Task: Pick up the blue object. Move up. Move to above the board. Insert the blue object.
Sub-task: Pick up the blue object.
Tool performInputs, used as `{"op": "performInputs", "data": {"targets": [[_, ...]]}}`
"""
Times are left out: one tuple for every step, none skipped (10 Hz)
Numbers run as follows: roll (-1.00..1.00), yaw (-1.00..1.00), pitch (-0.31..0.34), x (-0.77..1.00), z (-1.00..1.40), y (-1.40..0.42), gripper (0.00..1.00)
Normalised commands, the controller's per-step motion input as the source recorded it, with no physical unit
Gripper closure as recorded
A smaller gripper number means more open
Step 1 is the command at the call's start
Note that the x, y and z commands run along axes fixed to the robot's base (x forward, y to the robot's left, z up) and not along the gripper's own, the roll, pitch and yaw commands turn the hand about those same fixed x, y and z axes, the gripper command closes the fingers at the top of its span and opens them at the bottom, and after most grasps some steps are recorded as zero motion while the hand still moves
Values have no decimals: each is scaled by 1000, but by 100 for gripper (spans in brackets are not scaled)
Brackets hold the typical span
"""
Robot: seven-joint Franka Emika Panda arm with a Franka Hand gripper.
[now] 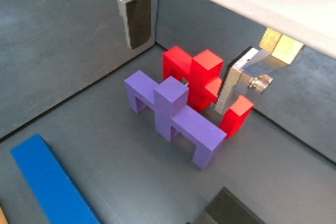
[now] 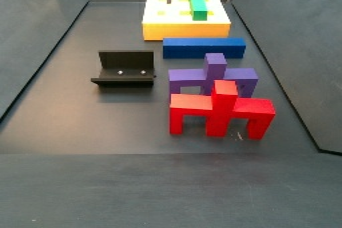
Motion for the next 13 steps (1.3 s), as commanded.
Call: {"op": "performInputs", "data": {"targets": [[0,0,0,0,-46,0,0],[0,-180,-46,9,-91,-160,0],[1,-346,-97,0,0,-517,0],[26,-463,-106,20,0,-691,0],[14,-531,-76,49,0,-677,0],[7,-626,-81,60,-17,-574,0],[0,-766,-89,29,-91,-417,0],[0,-834,-84,0,-146,-320,0],[-19,-860,-66,0,-166,-280,0],[-4,-860,-47,0,-106,-286,0],[0,-843,-40,0,-83,-294,0],[0,-849,-39,0,-80,-289,0],[0,-877,-37,0,-77,-263,0]]}}
